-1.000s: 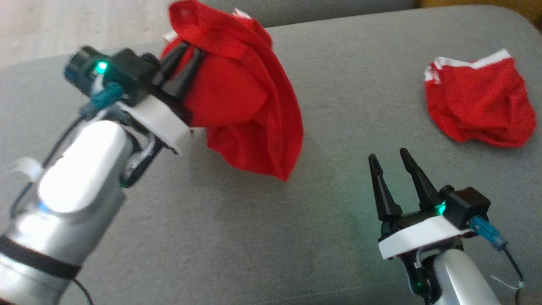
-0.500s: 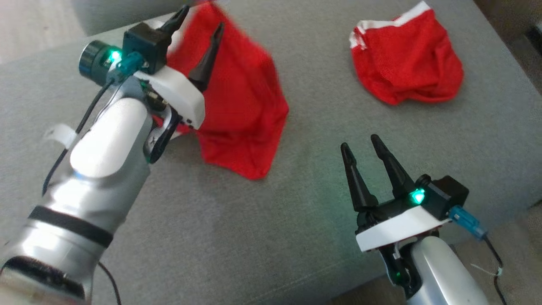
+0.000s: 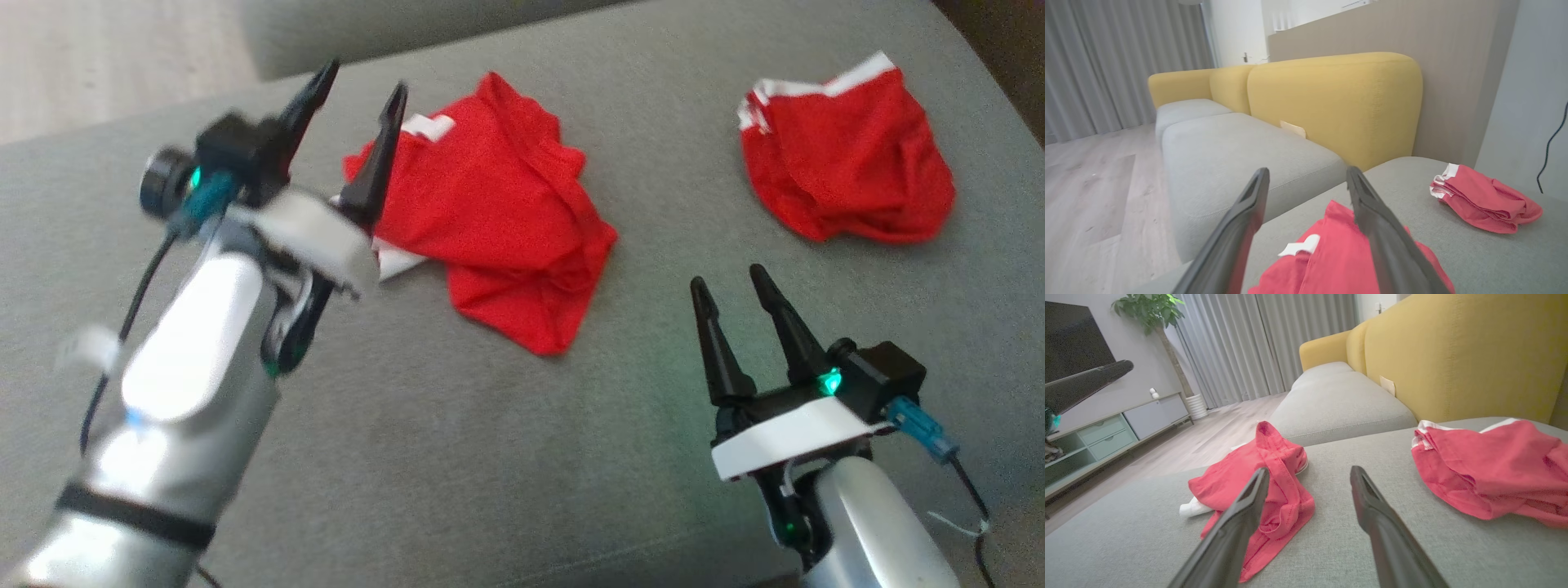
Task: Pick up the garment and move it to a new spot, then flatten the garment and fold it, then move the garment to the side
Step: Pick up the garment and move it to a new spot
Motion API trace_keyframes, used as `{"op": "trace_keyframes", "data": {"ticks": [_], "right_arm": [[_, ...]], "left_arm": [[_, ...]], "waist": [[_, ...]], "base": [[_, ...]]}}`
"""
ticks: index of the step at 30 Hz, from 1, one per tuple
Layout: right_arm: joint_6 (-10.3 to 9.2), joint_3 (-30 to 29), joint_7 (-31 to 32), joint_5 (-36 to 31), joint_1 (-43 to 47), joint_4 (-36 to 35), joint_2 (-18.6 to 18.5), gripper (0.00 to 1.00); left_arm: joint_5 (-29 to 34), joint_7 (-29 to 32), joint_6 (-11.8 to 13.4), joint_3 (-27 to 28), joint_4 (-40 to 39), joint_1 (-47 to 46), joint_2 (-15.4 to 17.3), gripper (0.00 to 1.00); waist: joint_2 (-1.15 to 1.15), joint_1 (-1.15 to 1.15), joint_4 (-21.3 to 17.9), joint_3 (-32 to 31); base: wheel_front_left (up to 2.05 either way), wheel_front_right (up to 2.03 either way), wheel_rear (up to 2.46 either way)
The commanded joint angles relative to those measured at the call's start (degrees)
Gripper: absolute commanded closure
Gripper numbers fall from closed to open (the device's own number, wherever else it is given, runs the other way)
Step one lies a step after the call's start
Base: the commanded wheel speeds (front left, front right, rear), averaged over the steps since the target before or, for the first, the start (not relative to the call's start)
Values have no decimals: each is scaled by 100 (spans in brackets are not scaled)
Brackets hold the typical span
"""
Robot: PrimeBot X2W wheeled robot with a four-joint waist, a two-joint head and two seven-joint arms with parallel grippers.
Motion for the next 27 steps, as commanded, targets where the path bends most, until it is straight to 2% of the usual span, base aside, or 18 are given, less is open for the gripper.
{"op": "trace_keyframes", "data": {"ticks": [1, 6, 11, 20, 27], "right_arm": [[-5, 75, 18, -58, -57, -162, 8, 0], [-5, -272, 127, -203, 195, -220, 8, 0], [-5, -517, 230, -261, 421, -340, 8, 0], [-5, -665, 326, -235, 599, -543, 8, 0], [-5, -735, 351, -204, 681, -589, 8, 0]], "left_arm": [[17, -33, 1, 291, -250, -103, 233, 0], [124, -33, 120, 795, -1005, 826, 337, 0], [121, -33, 278, 1242, -1606, 1864, 238, 0], [360, -33, 421, 1859, -2139, 3312, -266, 0], [778, -33, 229, 2271, -2283, 3762, -742, 0]], "waist": [[0, 0, 305, -282], [0, 0, 764, -578], [0, 0, 1058, -788], [0, 0, 1238, -863], [0, 0, 1291, -887]], "base": [[0, 0, 0], [0, 0, 0], [0, 0, 0], [0, 0, 0], [0, 0, 0]]}}
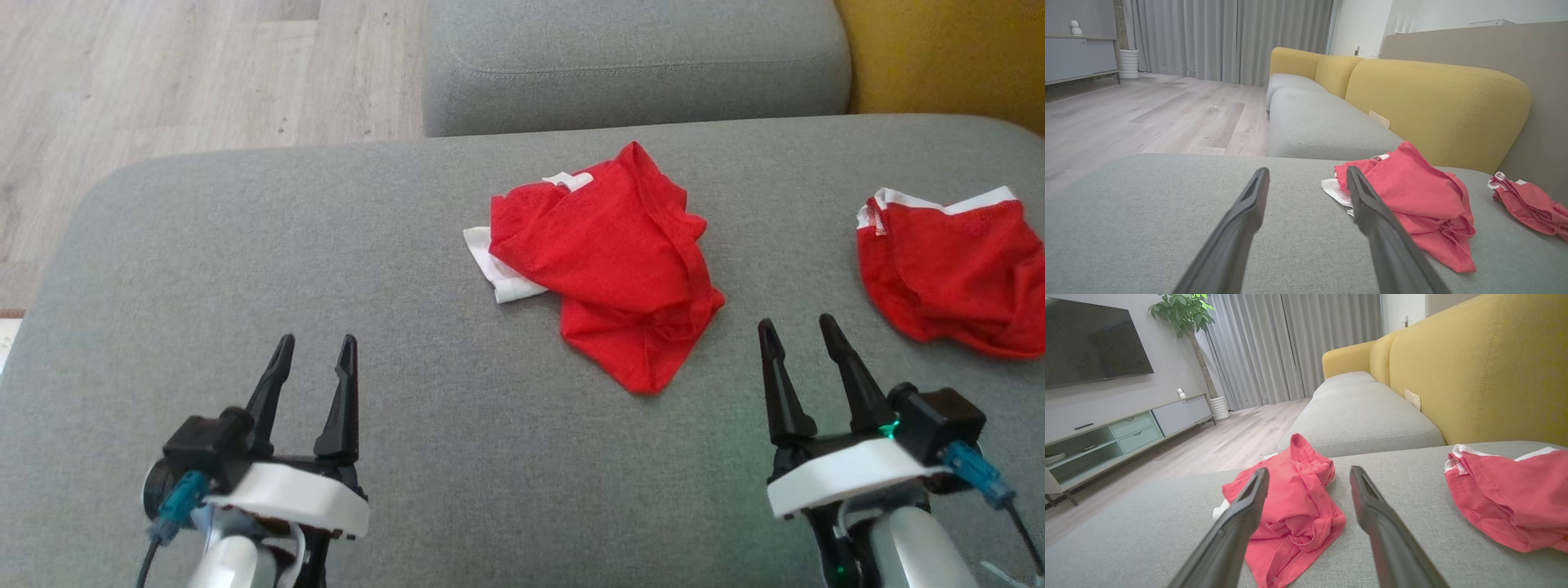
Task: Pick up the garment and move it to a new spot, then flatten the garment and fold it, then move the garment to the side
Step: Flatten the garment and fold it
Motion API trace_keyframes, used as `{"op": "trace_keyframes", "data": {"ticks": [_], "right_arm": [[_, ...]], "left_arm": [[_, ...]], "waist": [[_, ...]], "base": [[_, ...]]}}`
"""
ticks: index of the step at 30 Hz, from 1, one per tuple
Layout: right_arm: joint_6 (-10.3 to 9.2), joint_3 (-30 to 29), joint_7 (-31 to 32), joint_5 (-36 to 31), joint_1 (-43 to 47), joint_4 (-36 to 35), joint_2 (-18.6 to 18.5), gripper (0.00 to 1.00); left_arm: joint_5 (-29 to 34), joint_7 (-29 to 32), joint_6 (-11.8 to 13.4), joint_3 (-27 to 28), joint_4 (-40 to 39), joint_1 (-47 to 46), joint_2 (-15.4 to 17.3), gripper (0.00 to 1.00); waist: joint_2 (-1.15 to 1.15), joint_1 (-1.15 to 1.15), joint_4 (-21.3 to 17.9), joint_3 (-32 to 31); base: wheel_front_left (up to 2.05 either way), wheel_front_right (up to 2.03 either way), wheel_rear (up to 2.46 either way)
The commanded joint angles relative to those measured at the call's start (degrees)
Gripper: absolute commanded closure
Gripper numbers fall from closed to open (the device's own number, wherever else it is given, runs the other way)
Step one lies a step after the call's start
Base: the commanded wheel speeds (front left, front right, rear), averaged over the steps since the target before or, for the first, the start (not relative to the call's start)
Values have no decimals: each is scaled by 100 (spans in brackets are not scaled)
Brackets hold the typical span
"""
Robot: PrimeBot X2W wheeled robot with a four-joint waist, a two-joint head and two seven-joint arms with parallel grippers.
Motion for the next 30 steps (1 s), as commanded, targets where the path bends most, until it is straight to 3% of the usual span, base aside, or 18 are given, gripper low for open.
{"op": "trace_keyframes", "data": {"ticks": [1, 17, 24, 30], "right_arm": [[-5, 105, 6, 12, -57, -221, -6, 0], [-5, 360, 60, 26, -110, -134, -6, 0], [-5, 764, 329, -401, -628, 113, -6, 0], [-5, 949, 653, -923, -1423, 799, -182, 0]], "left_arm": [[113, -32, -70, 310, -218, -196, -23, 0], [584, -32, -509, 650, -111, -242, -345, 0], [630, -32, -597, 547, -29, -446, -405, 0], [590, -32, -629, 346, 56, -663, -427, 0]], "waist": [[0, 0, 13, -6], [0, 0, 181, 100], [0, 0, 620, 482], [0, 0, 1165, 783]], "base": [[0, 0, 0], [0, 0, 0], [0, 0, 0], [0, 0, 0]]}}
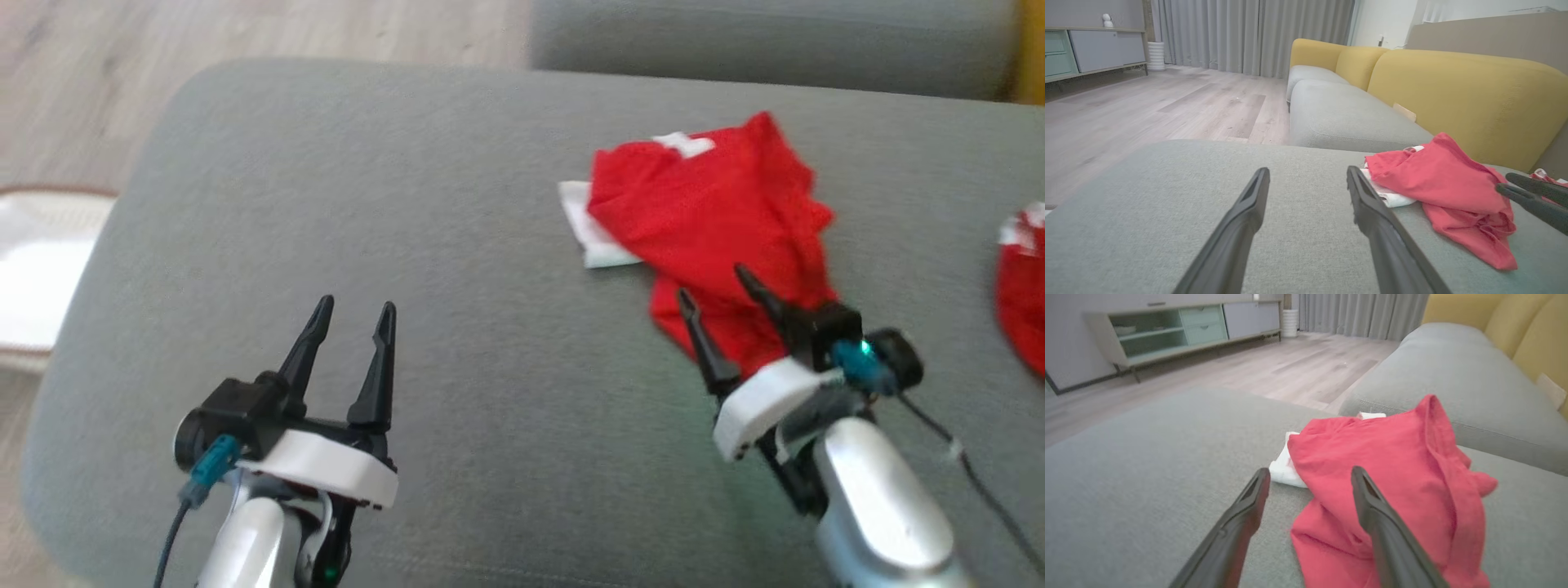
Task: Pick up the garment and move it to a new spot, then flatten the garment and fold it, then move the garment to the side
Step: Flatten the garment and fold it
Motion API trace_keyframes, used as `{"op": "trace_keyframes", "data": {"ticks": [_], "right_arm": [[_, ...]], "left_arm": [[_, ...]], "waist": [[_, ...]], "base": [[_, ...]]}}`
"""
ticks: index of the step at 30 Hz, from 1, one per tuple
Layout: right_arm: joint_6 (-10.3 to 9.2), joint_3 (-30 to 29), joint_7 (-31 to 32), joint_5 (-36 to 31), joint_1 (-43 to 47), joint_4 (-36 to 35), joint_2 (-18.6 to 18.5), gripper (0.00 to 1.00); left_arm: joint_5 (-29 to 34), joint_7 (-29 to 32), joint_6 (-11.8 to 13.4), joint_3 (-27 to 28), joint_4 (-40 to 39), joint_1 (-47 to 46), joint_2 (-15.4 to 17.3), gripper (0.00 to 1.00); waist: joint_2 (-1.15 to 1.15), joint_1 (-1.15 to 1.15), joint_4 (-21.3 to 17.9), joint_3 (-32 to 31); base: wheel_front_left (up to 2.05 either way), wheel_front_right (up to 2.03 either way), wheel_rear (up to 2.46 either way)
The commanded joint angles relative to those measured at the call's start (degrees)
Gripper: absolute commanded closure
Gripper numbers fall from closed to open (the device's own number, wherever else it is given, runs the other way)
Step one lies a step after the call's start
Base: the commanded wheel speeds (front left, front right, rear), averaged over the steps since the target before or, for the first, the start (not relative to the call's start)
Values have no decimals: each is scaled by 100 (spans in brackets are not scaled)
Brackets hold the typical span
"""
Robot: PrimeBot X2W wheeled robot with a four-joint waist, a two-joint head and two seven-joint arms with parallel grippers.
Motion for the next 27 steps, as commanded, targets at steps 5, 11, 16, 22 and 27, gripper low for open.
{"op": "trace_keyframes", "data": {"ticks": [5, 11, 16, 22, 27], "right_arm": [[-5, 145, 179, -395, -794, 671, -259, 0], [-5, 19, 258, -847, -1382, 1682, -503, 0], [-5, -233, 227, -1156, -1698, 2322, -592, 0], [-5, -424, -40, -1292, -1930, 2767, -501, 100], [-5, -196, -579, -913, -2122, 2863, -110, 100]], "left_arm": [[-158, -34, 26, 3, -138, -350, -2, 0], [-302, -34, 110, -178, -132, -404, -3, 0], [-395, -34, 182, -279, -144, -419, -3, 0], [-462, -34, 241, -340, -127, -442, -3, 0], [-477, -34, 258, -385, -80, -441, -3, 0]], "waist": [[0, 0, 624, 315], [0, 0, 970, 434], [0, 0, 1104, 504], [0, 0, 1093, 518], [0, 0, 933, 351]], "base": [[0, 0, 0], [0, 0, 0], [0, 0, 0], [0, 0, 0], [0, 0, 0]]}}
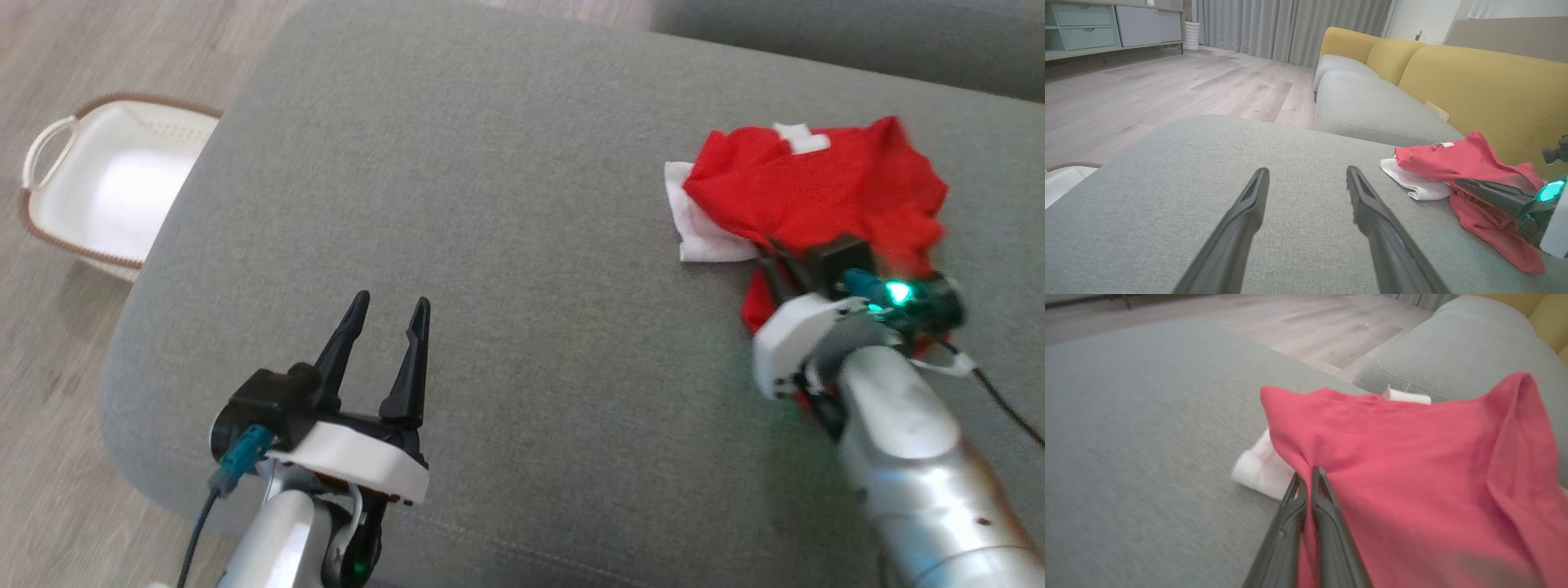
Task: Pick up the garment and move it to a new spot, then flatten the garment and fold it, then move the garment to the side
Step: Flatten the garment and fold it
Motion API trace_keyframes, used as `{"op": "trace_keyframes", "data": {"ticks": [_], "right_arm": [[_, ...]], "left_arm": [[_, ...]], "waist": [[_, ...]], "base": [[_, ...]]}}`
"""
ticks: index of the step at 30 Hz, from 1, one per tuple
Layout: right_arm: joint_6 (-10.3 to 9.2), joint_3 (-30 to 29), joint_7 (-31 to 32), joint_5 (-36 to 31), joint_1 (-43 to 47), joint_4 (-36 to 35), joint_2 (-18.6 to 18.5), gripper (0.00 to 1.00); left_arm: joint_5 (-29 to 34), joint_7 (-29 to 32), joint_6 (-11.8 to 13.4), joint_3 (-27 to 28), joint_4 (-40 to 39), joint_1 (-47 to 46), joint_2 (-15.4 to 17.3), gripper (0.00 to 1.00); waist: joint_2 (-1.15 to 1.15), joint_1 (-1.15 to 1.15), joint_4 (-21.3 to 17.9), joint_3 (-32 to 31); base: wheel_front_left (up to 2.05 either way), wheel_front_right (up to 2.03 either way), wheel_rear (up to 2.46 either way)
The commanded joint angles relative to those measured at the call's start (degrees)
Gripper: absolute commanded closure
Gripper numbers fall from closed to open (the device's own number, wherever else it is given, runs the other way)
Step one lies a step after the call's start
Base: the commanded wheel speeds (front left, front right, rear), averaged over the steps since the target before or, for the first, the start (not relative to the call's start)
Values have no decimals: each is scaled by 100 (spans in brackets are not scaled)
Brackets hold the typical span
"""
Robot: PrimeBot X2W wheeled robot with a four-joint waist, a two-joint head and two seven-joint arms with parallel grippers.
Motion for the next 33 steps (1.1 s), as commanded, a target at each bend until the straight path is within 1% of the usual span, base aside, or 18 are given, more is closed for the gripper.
{"op": "trace_keyframes", "data": {"ticks": [1, 2, 3, 5, 9, 11, 15, 18, 19, 22, 25, 30, 33], "right_arm": [[-5, 303, -223, 271, -308, -181, 226, 100], [-5, 460, -314, 420, -357, -224, 278, 100], [-5, 460, -314, 420, -357, -224, 278, 100], [-5, 788, -436, 745, -469, -369, 348, 100], [-5, 1448, -550, 1743, -676, -961, 409, 100], [-5, 1642, -573, 2211, -776, -1350, 415, 100], [-5, 1712, -597, 3206, -894, -2226, 418, 100], [-5, 1512, -582, 3873, -915, -2827, 317, 100], [-5, 1386, -513, 4034, -893, -2923, 238, 100], [-5, 999, -243, 4007, -776, -2870, -147, 100], [-5, 560, 52, 3778, -540, -2552, -488, 100], [-5, 158, 489, 3131, -78, -2043, -1082, 100], [-5, -82, 697, 2869, 175, -1762, -1298, 100]], "left_arm": [[-52, -34, 35, 151, -148, -246, 14, 0], [-47, -34, 33, 145, -140, -235, 14, 0], [-47, -34, 33, 145, -140, -235, 14, 0], [-37, -34, 29, 142, -121, -218, 14, 0], [-16, -34, 20, 146, -105, -190, 14, 0], [-1, -34, 19, 176, -98, -168, 14, 0], [23, -34, 14, 276, -102, -107, 14, 0], [21, -34, 12, 355, -125, -46, 14, 0], [15, -34, 10, 368, -131, -24, 14, 0], [2, -34, -4, 327, -144, -3, 14, 0], [-14, -34, 8, 289, -156, -18, 14, 0], [-19, -34, 14, 274, -139, -55, 14, 0], [-17, -34, 25, 310, -139, -65, 14, 0]], "waist": [[0, 0, -96, -110], [0, 0, -123, -147], [0, 0, -123, -147], [0, 0, -174, -221], [0, 0, -233, -335], [0, 0, -259, -383], [0, 0, -320, -448], [0, 0, -392, -470], [0, 0, -418, -473], [0, 0, -467, -456], [0, 0, -508, -419], [0, 0, -567, -346], [0, 0, -642, -323]], "base": [[0, 0, 0], [0, 0, 0], [0, 0, 0], [0, 0, 0], [0, 0, 0], [0, 0, 0], [0, 0, 0], [0, 0, 0], [0, 0, 0], [0, 0, 0], [0, 0, 0], [0, 0, 0], [0, 0, 0]]}}
